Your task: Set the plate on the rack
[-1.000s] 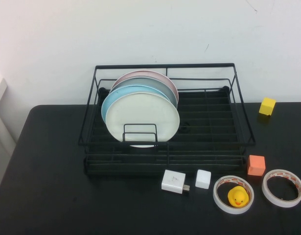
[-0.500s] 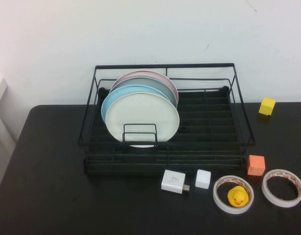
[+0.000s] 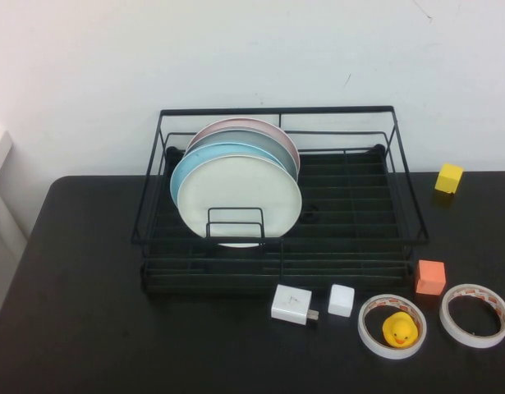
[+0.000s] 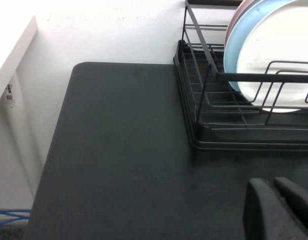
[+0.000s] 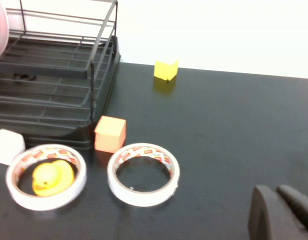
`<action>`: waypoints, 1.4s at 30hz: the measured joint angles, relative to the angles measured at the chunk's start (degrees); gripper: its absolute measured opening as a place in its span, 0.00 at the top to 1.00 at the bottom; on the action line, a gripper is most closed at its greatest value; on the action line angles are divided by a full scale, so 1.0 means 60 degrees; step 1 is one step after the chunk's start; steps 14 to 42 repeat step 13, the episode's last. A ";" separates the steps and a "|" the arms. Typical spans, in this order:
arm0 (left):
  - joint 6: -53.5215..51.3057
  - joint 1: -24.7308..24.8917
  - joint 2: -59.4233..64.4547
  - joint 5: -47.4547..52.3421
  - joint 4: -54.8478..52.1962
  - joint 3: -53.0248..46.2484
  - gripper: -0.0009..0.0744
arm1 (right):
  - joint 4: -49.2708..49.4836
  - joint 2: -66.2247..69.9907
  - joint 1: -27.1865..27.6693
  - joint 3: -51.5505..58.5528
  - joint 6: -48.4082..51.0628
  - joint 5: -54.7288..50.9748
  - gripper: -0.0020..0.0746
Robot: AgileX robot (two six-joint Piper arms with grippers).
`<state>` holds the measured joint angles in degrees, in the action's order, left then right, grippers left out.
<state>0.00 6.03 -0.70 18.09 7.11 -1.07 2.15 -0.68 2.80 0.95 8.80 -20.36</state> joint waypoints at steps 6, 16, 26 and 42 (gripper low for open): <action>0.0000 0.0000 0.0000 0.0000 0.0000 0.0000 0.99 | -0.0442 0.0000 0.0000 0.0000 0.0355 0.0000 0.98; 0.0000 0.0000 0.0000 0.0000 0.0000 0.0000 0.99 | -0.0545 0.0000 0.0000 0.0000 0.0417 0.0000 0.98; 0.0000 0.0000 0.0000 0.0000 0.0000 0.0000 0.99 | -0.0545 0.0000 0.0000 0.0000 0.0417 0.0000 0.98; 0.0000 0.0000 0.0000 0.0000 0.0000 0.0000 0.99 | -0.0545 0.0000 0.0000 0.0000 0.0417 0.0000 0.98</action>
